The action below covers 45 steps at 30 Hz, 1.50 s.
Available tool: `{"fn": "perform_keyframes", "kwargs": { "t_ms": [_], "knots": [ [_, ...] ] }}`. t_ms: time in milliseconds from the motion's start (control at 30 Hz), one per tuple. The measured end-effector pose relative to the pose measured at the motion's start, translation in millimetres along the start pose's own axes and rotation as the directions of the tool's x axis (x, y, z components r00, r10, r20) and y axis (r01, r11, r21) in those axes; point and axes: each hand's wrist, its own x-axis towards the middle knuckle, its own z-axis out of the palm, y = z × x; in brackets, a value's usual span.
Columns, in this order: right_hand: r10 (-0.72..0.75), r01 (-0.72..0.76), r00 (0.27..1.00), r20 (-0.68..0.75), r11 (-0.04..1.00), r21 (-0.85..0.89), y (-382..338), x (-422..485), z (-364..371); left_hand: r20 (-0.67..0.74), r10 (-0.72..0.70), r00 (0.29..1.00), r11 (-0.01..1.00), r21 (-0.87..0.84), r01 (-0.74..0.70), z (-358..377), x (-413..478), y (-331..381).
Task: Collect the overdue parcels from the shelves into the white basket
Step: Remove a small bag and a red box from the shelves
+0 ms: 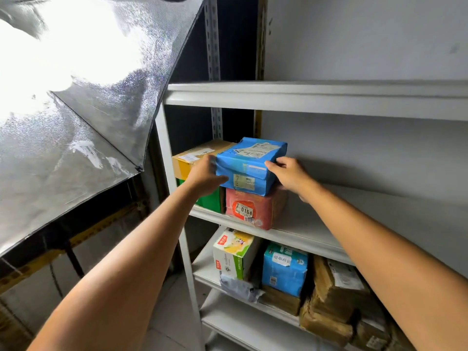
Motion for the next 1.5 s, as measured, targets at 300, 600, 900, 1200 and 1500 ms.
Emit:
{"fn": "perform_keyframes", "kwargs": {
  "t_ms": [300,600,900,1200,1500],
  "knots": [
    [0.045,-0.046,0.999,0.007,0.973,0.225,10,-12,-17,-0.002,0.005,1.000,0.987,-0.164,-0.005,7,-11,6],
    [0.062,-0.049,0.997,-0.038,0.957,0.286,23,-20,-20,0.071,-0.056,0.996,0.915,-0.396,0.080,19,-18,19],
    [0.067,-0.050,0.997,-0.041,0.946,0.321,25,-22,-22,0.126,-0.135,0.983,0.844,-0.506,0.180,19,-19,14],
    [0.014,-0.002,0.999,-0.034,0.940,0.341,33,-37,-35,0.155,-0.076,0.985,0.827,-0.542,0.149,29,-40,21],
    [0.004,0.013,0.999,-0.048,0.939,0.344,54,-68,-79,0.185,-0.063,0.981,0.817,-0.555,0.157,66,-71,49]
  ]
}}
